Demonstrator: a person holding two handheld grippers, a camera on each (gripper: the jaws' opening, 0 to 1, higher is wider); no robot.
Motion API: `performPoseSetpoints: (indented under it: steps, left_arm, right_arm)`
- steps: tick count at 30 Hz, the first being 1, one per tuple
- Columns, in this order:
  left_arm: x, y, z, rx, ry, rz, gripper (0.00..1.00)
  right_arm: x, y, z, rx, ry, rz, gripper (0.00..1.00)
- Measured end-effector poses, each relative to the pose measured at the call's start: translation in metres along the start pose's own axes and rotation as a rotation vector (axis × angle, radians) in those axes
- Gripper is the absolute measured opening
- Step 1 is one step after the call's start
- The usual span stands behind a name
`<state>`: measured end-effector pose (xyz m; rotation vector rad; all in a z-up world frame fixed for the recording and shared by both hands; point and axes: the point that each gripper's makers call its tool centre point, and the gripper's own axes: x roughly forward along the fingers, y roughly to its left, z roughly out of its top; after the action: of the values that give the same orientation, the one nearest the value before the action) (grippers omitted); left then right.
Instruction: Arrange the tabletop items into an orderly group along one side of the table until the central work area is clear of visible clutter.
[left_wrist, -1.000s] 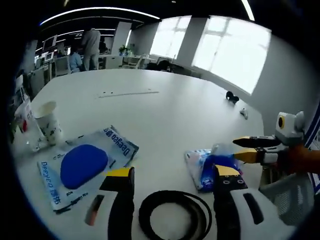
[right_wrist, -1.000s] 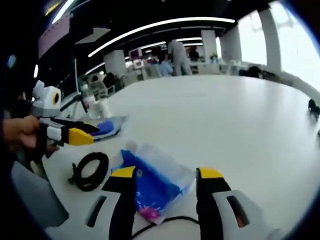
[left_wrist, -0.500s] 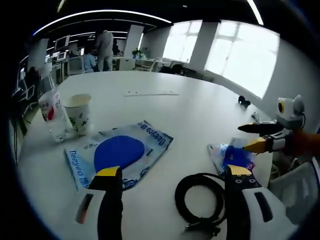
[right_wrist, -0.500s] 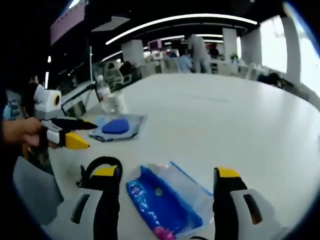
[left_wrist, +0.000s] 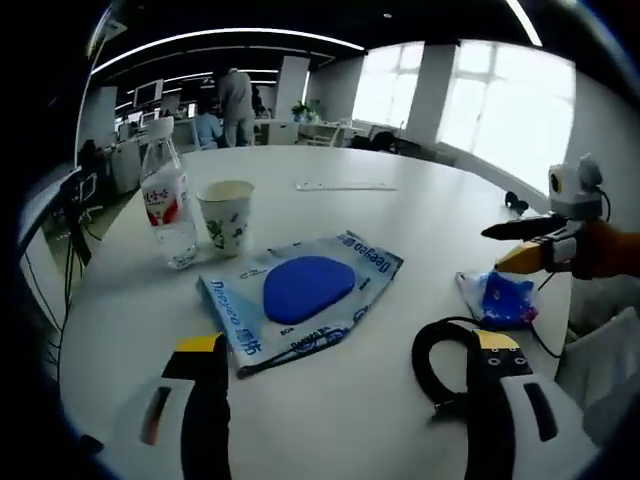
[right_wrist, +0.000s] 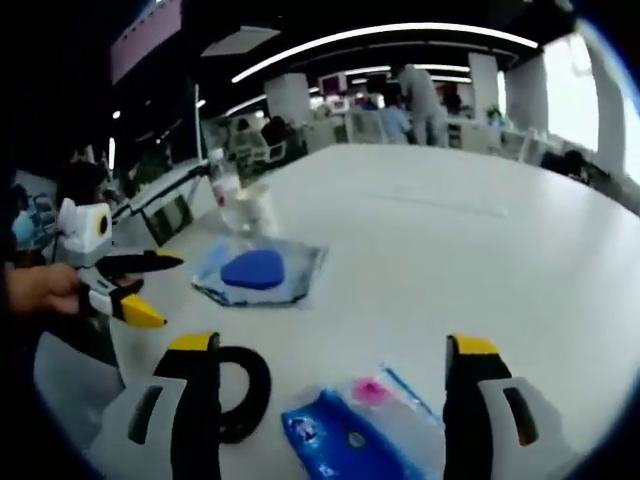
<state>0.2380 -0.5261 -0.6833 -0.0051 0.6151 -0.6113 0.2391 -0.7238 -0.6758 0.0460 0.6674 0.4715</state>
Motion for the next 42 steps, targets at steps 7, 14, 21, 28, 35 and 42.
performPoseSetpoints:
  steps: [7,14,21,28,35,42]
  left_arm:
    - [-0.006,0.008,0.018,-0.015,-0.056,0.023,0.99]
    - [-0.014,0.042,0.024,-0.089,-0.088,0.114,0.99]
    - [-0.017,0.067,0.028,-0.138,-0.105,0.161,0.99]
    - [-0.008,0.072,0.025,-0.131,-0.075,0.174,0.99]
    - [-0.003,0.074,0.032,-0.096,-0.076,0.178,0.99]
    - [0.008,0.073,0.029,-0.066,-0.050,0.157,0.99]
  right_arm:
    - [0.021,0.015,0.008,-0.012,0.010,0.049,0.95]
    - [0.035,0.029,0.016,-0.027,0.019,0.104,0.91]
    - [0.046,0.032,0.029,-0.044,0.038,0.115,0.91]
    - [0.066,0.036,0.040,-0.028,0.039,0.134,0.96]
    - [0.082,0.049,0.036,-0.049,0.081,0.171,1.00]
    - [0.097,0.059,0.035,-0.009,0.103,0.222,0.99]
